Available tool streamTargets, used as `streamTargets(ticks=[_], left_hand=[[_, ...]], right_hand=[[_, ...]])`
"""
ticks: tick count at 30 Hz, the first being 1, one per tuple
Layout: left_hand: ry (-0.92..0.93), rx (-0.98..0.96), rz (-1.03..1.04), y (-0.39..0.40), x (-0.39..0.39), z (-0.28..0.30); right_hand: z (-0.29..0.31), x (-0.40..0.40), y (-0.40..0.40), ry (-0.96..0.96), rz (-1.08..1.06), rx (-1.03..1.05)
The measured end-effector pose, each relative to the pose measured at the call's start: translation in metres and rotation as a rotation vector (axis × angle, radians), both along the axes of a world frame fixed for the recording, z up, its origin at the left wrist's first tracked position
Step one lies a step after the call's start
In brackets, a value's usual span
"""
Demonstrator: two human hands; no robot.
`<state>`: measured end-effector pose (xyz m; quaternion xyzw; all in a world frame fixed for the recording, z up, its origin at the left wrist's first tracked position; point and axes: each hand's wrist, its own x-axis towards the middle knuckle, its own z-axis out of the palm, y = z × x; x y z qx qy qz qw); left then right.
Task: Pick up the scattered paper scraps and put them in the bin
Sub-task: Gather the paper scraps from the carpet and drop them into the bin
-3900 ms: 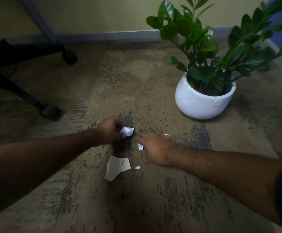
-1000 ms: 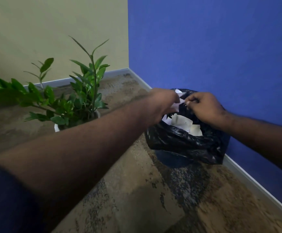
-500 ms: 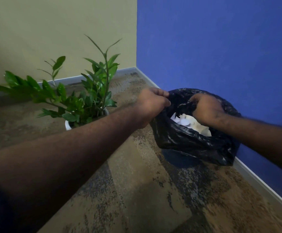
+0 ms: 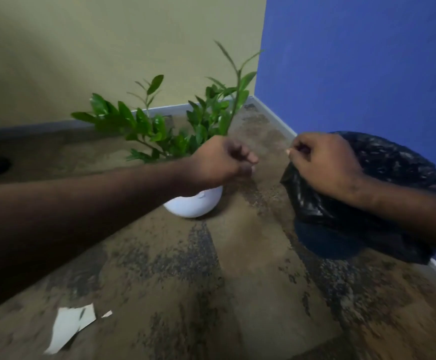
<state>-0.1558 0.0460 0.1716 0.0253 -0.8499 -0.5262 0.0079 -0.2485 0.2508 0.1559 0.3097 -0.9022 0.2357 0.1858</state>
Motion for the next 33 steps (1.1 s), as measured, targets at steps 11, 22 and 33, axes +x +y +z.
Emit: streamTargets(ticks=[11, 22, 33], left_hand=[[-0.794, -0.735, 0.086, -0.196, 0.174, -0.134], [-0.88, -0.677, 0.142, -0.21, 0.249, -0.203], [-0.784, -0.466, 0.158, -0.247, 0.249, -0.211]], right_hand=[[-0.078, 0.101, -0.133, -0.22, 0.489, 0.285], [-0.151, 0.179, -0.223, -0.449, 0.664, 0.48], [-0.193, 0.215, -0.263, -0.629, 0.694, 0.545]])
